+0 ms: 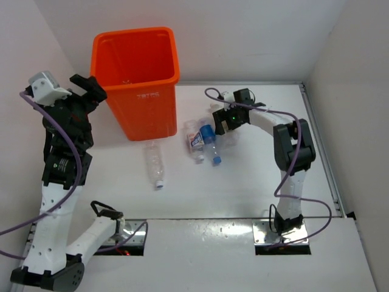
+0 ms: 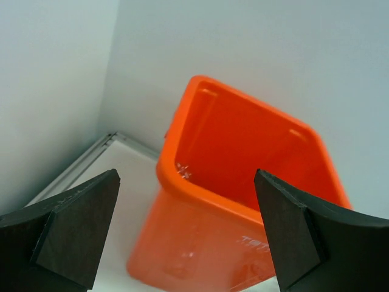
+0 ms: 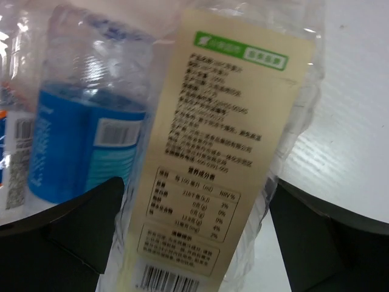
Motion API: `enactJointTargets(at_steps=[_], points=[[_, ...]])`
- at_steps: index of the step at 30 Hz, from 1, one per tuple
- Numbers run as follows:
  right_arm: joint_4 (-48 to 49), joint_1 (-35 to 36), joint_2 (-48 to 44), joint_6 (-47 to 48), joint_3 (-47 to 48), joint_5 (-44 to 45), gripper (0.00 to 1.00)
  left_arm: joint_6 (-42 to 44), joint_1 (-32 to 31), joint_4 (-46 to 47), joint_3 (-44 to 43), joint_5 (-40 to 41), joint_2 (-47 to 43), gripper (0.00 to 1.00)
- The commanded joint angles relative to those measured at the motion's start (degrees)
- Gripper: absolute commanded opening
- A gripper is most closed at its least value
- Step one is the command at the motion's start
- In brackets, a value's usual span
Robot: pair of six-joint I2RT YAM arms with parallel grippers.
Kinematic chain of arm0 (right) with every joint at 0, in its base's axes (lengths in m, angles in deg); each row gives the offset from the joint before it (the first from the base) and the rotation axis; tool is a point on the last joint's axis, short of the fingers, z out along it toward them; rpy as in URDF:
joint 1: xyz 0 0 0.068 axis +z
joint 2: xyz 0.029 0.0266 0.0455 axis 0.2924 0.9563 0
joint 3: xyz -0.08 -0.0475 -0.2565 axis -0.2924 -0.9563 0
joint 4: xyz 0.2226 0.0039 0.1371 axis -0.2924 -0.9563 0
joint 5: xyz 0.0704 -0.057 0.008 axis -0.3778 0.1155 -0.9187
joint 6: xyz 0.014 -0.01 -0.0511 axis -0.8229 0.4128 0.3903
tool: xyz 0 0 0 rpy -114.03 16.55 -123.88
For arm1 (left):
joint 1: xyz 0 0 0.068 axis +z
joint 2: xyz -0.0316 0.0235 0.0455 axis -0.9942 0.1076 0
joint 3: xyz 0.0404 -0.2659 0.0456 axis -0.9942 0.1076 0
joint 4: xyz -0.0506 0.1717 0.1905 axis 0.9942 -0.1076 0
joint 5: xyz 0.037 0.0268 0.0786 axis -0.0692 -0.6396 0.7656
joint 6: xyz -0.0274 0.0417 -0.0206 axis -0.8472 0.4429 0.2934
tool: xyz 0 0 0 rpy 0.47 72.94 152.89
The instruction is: Put the plastic bottles in the bin
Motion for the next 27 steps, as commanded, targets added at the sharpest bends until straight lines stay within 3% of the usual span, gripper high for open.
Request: enactJointTargets(at_steps=[1, 4, 6, 8, 11, 17, 22, 24, 27], points=[[-8.6, -0.1, 4.3, 0.7, 7.3, 2.3, 1.00, 2.2, 0.7, -4.0, -0.6, 2.6, -0.8, 1.00], [-9.8, -0.7, 5.6, 1.2, 8.0, 3.9, 0.92, 2.8, 0.7, -4.0, -1.2, 3.9, -1.4, 1.00], [-9.8, -0.7, 5.1, 1.3, 8.0, 4.6, 0.76, 2.8, 0.7, -4.0, -1.2, 4.5, -1.4, 1.00], [-9.3, -1.2, 3.4, -1.1, 7.3, 4.6, 0.73, 3.3, 1.2, -4.0, -1.2, 4.5, -1.4, 1.00], [-9.9, -3.0, -1.8, -6.1, 7.9, 1.8, 0.65, 1.8, 1.2, -4.0, -0.4, 4.5, -0.8, 1.00], [-8.5, -8.6, -14.8, -16.0, 11.1, -5.7, 0.34, -4.8, 1.2, -3.0, 8.0, 5.1, -2.1, 1.00], [1.6, -9.3, -21.1, -18.7, 15.5, -7.9, 0.27, -10.0, 1.2, -3.0, 13.3, 3.7, -3.3, 1.00], [11.5, -5.9, -24.3, -18.2, 16.0, -6.2, 0.27, -11.3, 1.2, -3.0, 15.8, 1.7, -4.4, 1.00], [23.9, 1.5, -25.6, -15.6, 16.8, -0.2, 0.36, -11.8, 0.7, -2.4, 19.0, 0.1, -7.8, 1.00]])
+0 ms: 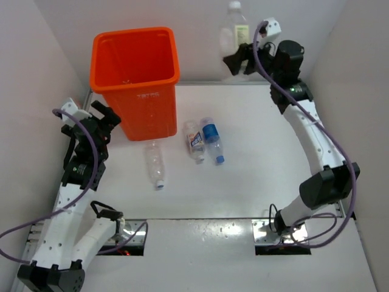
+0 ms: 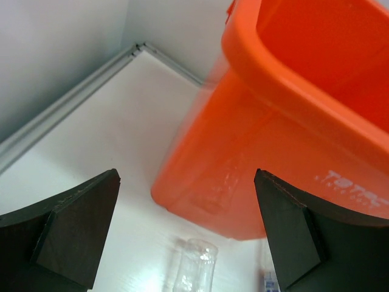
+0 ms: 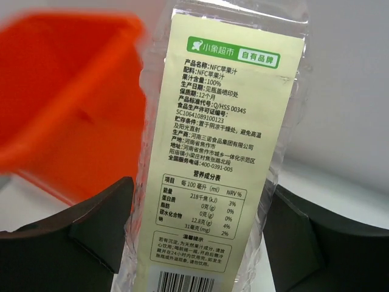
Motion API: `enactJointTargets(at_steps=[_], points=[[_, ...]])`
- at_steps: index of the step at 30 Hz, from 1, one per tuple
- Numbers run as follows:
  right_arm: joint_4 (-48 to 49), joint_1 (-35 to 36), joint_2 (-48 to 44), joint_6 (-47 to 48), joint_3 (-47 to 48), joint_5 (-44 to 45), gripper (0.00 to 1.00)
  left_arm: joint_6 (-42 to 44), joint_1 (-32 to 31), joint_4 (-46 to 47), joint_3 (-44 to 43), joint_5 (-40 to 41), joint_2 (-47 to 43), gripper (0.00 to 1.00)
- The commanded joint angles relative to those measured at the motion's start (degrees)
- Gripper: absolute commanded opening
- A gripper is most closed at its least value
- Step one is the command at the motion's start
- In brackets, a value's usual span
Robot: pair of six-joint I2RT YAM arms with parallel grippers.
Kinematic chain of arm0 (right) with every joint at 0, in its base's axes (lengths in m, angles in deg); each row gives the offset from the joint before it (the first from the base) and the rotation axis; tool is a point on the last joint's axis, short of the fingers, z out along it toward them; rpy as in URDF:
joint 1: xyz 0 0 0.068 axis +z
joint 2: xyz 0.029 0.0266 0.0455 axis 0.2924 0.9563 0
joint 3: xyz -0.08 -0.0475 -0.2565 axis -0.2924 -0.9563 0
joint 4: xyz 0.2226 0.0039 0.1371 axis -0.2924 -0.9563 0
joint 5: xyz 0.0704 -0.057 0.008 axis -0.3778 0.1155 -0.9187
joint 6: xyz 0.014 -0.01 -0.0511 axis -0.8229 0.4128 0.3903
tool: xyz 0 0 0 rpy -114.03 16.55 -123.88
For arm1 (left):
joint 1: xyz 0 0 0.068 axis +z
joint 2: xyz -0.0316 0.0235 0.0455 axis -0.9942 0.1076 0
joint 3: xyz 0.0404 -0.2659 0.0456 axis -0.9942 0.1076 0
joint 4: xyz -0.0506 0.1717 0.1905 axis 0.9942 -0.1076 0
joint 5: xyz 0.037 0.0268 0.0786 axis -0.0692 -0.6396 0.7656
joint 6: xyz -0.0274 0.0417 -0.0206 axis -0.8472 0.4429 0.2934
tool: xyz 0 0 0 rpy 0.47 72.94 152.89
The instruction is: Put the plastic bottles in the bin
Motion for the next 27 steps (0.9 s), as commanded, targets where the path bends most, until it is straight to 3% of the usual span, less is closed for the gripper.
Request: enactJointTargets(at_steps=[1, 5, 9, 11, 12, 13, 14, 15, 19, 22, 25, 27], points=[[18.4, 8.5, -0.9, 0.5, 2.8, 2.7, 0.32, -3.3, 0.1, 1.9, 3.6, -2.5, -5.4, 1.00], [26.5, 17.7, 5.0, 2.8, 10.0, 6.0, 0.24, -5.7, 0.1, 1.9, 8.6, -4.9, -11.9, 1.00], [23.0, 21.8, 19.4, 0.4, 34.1, 5.5, 0.22, -6.2, 0.1, -0.9, 10.5, -13.1, -15.2, 1.00], [21.3, 23.5, 27.1, -0.3, 40.9, 4.9, 0.24, -6.2, 0.1, -0.9, 11.9, -16.3, -15.2, 1.00], [20.2, 25.2, 28.7, -0.3, 43.7, 4.9, 0.29, -6.9, 0.1, -0.9, 13.2, -17.8, -15.2, 1.00], [19.7, 26.0, 29.6, -0.3, 43.8, 4.9, 0.42, -7.9, -0.4, -0.9, 13.9, -20.3, -15.7, 1.00], [18.8, 26.6, 30.2, 0.3, 43.3, 3.3, 0.61, -8.4, -0.4, -0.9, 14.7, -21.1, -15.7, 1.00], [16.1, 27.9, 30.2, 0.9, 42.5, 3.3, 0.96, -9.0, -0.4, -0.9, 15.9, -21.9, -16.3, 1.00], [19.0, 28.5, 27.2, 1.5, 40.1, 6.7, 1.00, -8.2, -0.9, 0.1, 18.7, -24.0, -17.0, 1.00], [19.0, 26.5, 26.7, 1.5, 44.0, 8.3, 1.00, -7.6, -1.5, 2.9, 23.0, -26.1, -17.6, 1.00], [19.0, 23.2, 21.9, 1.5, 40.9, 9.8, 1.00, -6.4, -2.1, 10.0, 26.0, -32.5, -12.3, 1.00], [21.1, 21.1, 15.5, 1.5, 34.0, 9.8, 1.00, -5.8, -4.6, 10.5, 26.0, -33.5, -6.4, 1.00]])
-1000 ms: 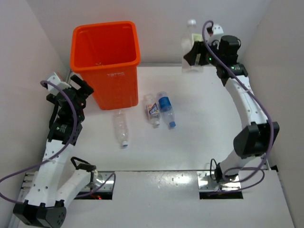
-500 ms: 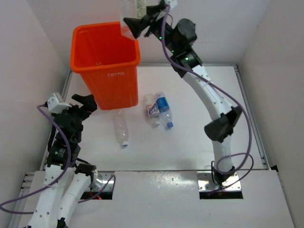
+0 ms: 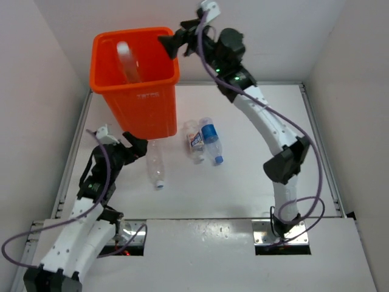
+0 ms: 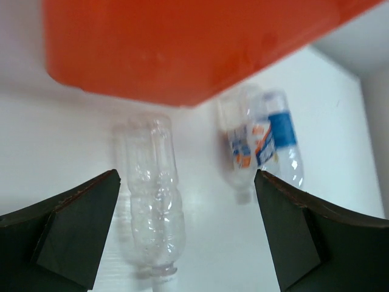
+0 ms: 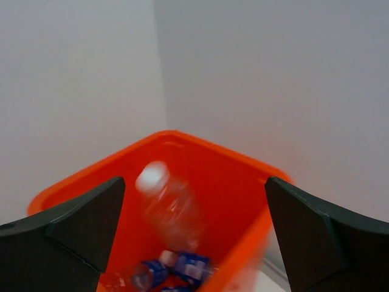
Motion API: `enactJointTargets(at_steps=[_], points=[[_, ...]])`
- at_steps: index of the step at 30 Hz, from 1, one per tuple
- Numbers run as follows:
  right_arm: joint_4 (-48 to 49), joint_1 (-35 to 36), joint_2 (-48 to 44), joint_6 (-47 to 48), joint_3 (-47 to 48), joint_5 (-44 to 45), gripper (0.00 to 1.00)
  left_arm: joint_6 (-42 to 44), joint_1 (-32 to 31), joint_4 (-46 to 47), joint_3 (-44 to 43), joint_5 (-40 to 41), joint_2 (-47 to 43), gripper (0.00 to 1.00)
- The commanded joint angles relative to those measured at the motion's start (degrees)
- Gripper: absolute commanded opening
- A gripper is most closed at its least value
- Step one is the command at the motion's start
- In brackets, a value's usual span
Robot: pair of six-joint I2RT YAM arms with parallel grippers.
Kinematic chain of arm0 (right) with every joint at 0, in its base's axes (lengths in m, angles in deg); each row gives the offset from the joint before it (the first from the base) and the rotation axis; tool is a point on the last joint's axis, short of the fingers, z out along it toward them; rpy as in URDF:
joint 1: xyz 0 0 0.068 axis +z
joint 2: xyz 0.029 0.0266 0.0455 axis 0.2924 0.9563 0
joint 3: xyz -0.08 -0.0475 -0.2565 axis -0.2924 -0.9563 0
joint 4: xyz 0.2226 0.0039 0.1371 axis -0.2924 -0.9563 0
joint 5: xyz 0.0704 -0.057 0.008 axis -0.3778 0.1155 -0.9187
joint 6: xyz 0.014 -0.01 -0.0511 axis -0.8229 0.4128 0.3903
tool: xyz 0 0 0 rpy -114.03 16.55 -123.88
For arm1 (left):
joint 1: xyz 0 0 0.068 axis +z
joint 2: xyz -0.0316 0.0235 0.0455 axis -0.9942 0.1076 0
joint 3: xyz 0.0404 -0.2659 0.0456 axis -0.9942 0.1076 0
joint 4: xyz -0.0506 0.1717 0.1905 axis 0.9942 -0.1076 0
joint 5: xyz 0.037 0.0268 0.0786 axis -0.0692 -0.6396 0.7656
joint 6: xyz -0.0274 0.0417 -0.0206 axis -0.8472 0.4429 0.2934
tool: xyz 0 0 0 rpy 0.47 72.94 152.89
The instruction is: Put the plastic bottles in the bin
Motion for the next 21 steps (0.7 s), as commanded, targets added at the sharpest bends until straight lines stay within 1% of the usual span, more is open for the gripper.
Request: enactJointTargets(at_steps=[1, 2, 4, 5, 7, 8, 9, 11, 13, 15, 16, 18, 19, 21], points=[[5.6, -5.4, -13.3, 0.7, -5.5, 3.3, 1.00, 1.9, -3.5, 6.3, -0.1, -5.6, 11.7, 1.00], [6.1, -7.9, -15.3, 0.7, -10.1, 3.3, 1.00, 1.9, -6.1, 6.3, -0.8, -4.0, 14.6, 1.00], [5.6, -10.2, -20.7, 1.2, -14.5, 3.3, 1.00, 1.3, -7.9, 9.2, -0.8, -2.8, 21.2, 1.00], [4.9, -12.7, -22.3, 1.2, -19.5, 3.3, 1.00, 0.7, -8.6, 9.9, -0.2, -2.0, 23.0, 1.00], [3.7, -14.8, -25.6, 1.2, -24.4, 3.9, 1.00, -1.2, -10.0, 12.6, 0.8, -1.2, 25.6, 1.00], [3.7, -17.7, -28.2, 0.5, -29.4, 3.9, 1.00, -1.7, -10.5, 13.5, 1.9, -1.2, 27.8, 1.00], [2.1, -18.7, -29.4, -0.3, -31.6, 2.4, 1.00, -2.3, -10.5, 14.1, 1.9, -0.6, 28.9, 1.00], [-0.4, -21.2, -32.0, -0.3, -36.5, 3.0, 1.00, -2.3, -11.7, 14.7, 1.9, -0.6, 31.6, 1.00], [-1.9, -23.6, -33.6, -2.0, -41.7, 0.1, 1.00, -2.3, -11.7, 14.7, 1.4, -0.6, 35.7, 1.00], [-5.0, -25.3, -34.9, -2.6, -44.3, 0.1, 1.00, -2.3, -12.3, 14.2, -0.4, -0.6, 38.3, 1.00], [-5.9, -26.0, -35.9, -2.6, -46.9, -0.6, 1.00, -2.3, -12.3, 13.6, -0.9, -0.6, 40.6, 0.97], [-6.4, -27.4, -36.5, -3.4, -49.6, -2.1, 1.00, -2.3, -12.3, 13.1, -1.4, -0.6, 42.3, 0.89], [-7.2, -28.1, -37.3, -4.0, -51.7, -2.1, 1.00, -2.3, -12.3, 13.1, -1.4, -1.2, 43.0, 0.83], [-7.7, -28.6, -37.3, -4.1, -53.4, -2.8, 1.00, -2.3, -12.3, 13.1, -1.4, -2.0, 44.8, 0.74]])
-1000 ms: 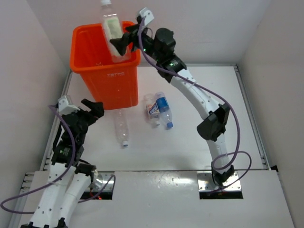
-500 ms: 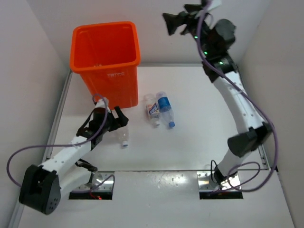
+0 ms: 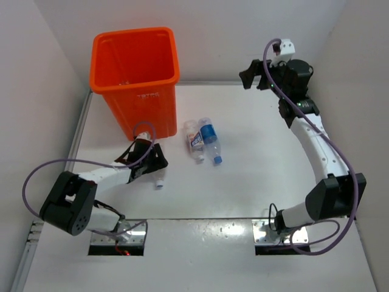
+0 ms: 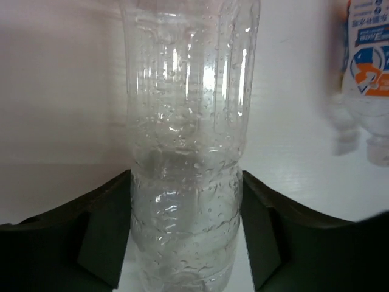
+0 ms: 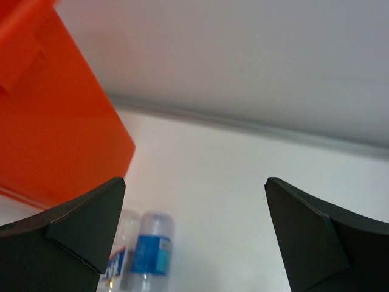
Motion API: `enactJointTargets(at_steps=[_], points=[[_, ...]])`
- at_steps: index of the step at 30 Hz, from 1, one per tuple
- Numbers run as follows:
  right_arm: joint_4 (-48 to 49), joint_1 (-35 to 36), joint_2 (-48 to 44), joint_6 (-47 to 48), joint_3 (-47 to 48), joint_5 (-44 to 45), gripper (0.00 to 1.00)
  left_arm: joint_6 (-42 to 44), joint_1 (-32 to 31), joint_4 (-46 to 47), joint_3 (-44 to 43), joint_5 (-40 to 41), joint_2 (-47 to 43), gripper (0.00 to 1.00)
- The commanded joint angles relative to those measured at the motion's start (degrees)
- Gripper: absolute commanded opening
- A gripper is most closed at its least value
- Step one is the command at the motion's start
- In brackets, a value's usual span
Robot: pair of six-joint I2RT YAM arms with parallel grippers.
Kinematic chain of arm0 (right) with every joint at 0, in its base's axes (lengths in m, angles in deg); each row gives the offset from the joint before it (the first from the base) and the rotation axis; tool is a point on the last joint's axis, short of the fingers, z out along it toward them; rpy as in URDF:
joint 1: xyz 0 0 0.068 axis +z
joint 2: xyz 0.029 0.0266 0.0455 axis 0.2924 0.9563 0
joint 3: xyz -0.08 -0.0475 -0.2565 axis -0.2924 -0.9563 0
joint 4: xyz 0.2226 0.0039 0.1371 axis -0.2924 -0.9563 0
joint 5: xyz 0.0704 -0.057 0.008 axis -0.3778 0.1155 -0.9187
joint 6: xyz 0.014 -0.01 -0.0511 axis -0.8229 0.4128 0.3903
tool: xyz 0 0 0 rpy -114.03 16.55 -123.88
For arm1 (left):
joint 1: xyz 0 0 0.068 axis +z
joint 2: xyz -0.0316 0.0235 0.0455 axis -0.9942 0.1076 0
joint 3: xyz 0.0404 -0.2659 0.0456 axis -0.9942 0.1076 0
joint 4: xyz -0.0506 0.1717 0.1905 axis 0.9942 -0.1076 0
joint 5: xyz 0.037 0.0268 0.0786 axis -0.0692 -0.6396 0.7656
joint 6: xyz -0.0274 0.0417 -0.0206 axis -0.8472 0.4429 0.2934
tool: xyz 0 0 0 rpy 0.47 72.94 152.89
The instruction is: Put the plastic bottles in the bin
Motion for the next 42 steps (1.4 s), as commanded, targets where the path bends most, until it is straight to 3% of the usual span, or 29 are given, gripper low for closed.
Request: enactJointTargets(at_steps=[1, 5, 12, 17, 22, 25, 27, 30, 33, 37, 39, 42], points=[[-2.1, -1.1, -1.9, -1.7, -2.9, -2.4, 1.00, -0.8, -0.5, 1.1, -2.4, -0.9, 1.8, 0.66], [-4.0, -1.6, 0.3, -1.2, -5.5, -4.8, 1.00, -0.2, -1.8, -5.4, -6.0, 1.2, -5.2, 0.55], [-9.4, -2.0, 9.2, -3.2, -7.1, -10.5, 1.00, 5.7, -8.0, -15.1, -20.7, 15.5, -29.0, 0.53], [-6.7, 1.6, 8.6, -1.3, -9.9, -7.5, 1.00, 12.7, -8.5, -20.3, -36.8, 13.5, -31.5, 0.51], [-6.7, 2.2, 7.3, -0.6, -11.6, -6.9, 1.00, 22.4, -8.0, -16.7, -55.5, 19.6, -21.7, 0.51], [-6.7, 2.2, 7.3, -0.6, -12.1, -6.4, 1.00, 29.5, -5.8, -14.7, -69.6, 23.0, -8.4, 0.63], [-6.7, 2.2, 7.3, -0.6, -12.1, -5.9, 1.00, 30.7, -3.3, -14.7, -79.7, 22.1, 2.5, 0.63], [-6.7, 2.2, 7.3, 0.0, -11.0, -5.9, 1.00, 26.6, 2.1, -15.6, -87.5, 17.3, 13.7, 0.89], [-6.7, 2.2, 7.3, 0.7, -10.3, -5.9, 1.00, 20.0, 6.3, -17.7, -87.3, 16.0, 15.8, 0.97], [-7.2, 2.2, 7.3, 2.2, -10.8, -5.1, 1.00, 18.4, 7.0, -10.5, -70.7, 18.6, 5.2, 1.00], [-7.2, 2.2, 8.1, 2.2, -10.8, -4.6, 1.00, 19.3, 7.5, -5.7, -65.3, 21.3, -2.9, 1.00], [-6.7, 2.2, 11.3, 2.2, -10.8, -4.1, 1.00, 22.0, 8.8, -6.2, -59.8, 25.4, -9.1, 1.00]])
